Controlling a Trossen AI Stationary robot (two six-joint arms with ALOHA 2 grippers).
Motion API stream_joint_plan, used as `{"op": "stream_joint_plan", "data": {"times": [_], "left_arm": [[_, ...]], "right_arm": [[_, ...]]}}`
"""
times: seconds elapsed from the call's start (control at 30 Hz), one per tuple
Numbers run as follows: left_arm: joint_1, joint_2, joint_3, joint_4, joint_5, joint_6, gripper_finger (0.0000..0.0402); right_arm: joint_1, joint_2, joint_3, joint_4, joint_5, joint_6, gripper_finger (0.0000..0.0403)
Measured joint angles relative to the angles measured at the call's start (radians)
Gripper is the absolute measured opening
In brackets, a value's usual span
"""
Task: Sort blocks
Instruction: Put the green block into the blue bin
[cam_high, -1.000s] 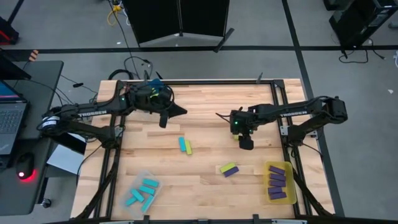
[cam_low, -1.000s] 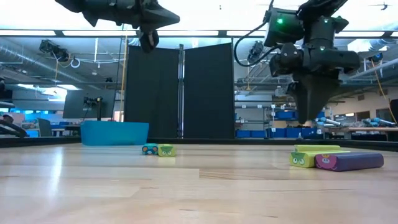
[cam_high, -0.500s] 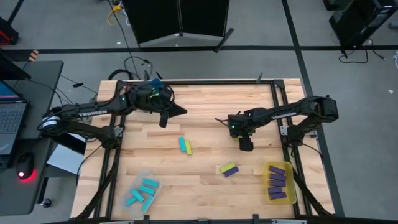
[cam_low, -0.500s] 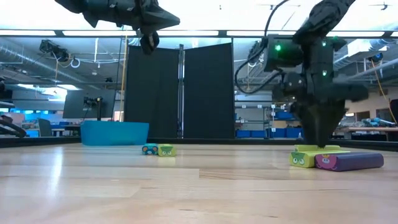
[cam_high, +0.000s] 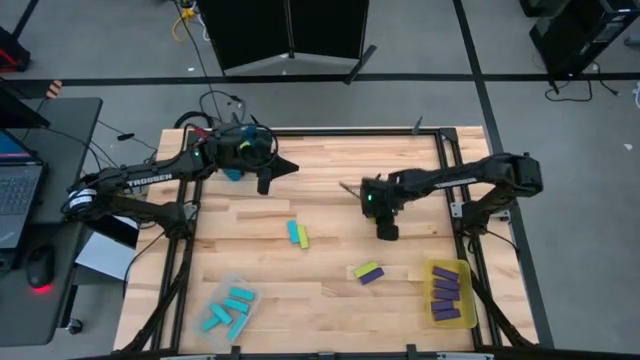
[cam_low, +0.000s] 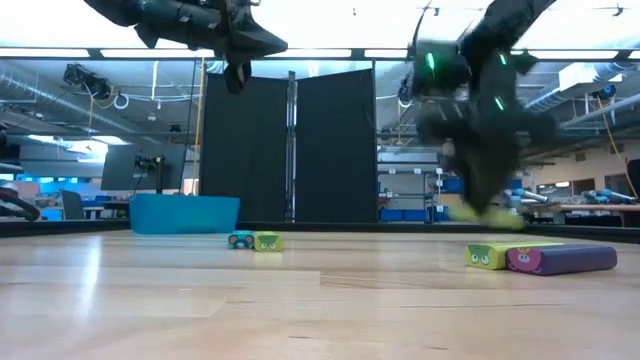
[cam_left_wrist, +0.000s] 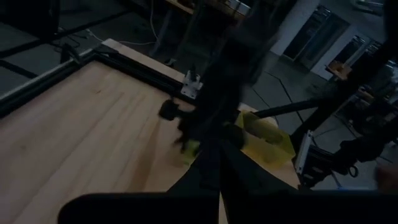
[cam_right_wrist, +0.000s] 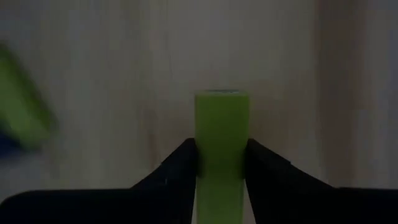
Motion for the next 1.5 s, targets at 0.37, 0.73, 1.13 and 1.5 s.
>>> {"op": "stream_joint_plan", "data": {"times": [0.37,0.73,1.13,1.5], "left_arm": [[0.05,0.0,0.0,0.035,-0.011,0.034,0.0006],[0.058,0.001,0.01,0.129,0.007,0.025,0.0051],[0.063,0.159,0.011,0.433,0.187,-0.239,0.0149],[0.098,0.276,0.041,0.675,0.26,-0.498,0.0197]], "right_arm": [[-0.114,-0.153,0.08,0.591,-0.163,0.311,0.0115],[-0.158,-0.156,0.082,1.191,-0.087,0.567,0.0115],[-0.15,-0.156,0.144,1.266,-0.032,0.568,0.0115],[-0.145,-0.156,0.162,1.208,-0.04,0.56,0.0115]]}}
